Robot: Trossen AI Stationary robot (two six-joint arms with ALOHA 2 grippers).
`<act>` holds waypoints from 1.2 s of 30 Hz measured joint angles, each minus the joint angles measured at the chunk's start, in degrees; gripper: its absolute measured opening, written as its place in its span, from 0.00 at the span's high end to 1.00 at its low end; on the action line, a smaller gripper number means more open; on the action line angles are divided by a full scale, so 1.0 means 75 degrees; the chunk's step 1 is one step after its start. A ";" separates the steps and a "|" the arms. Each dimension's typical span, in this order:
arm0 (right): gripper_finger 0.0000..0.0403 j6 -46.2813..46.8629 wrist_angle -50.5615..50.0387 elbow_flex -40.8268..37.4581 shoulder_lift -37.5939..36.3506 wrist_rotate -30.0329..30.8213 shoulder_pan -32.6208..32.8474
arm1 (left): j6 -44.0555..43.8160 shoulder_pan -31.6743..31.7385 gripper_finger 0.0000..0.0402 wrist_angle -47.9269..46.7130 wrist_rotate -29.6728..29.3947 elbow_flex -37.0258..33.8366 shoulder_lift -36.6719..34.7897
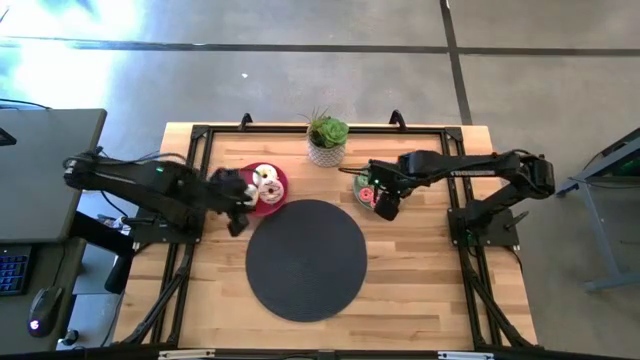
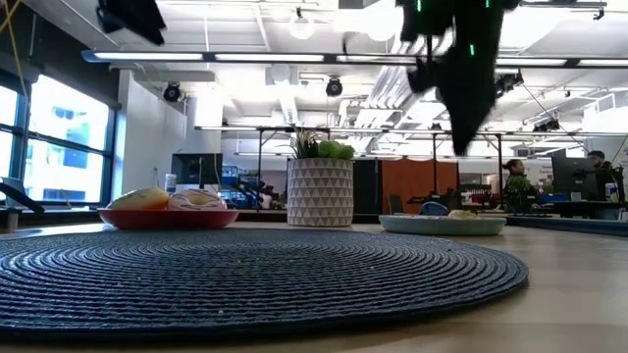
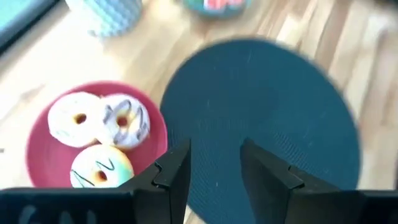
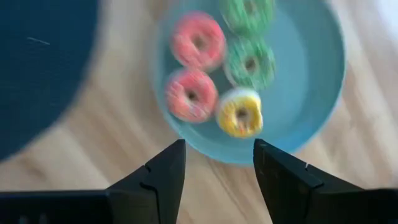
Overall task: Pick & Place donuts
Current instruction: Return to home position
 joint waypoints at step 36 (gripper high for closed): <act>0.57 -0.3521 0.8209 -0.5798 -0.9141 -0.1524 0.1231 | 0.4438 -0.1612 0.67 0.7196 -0.0851 -0.6219 -0.6455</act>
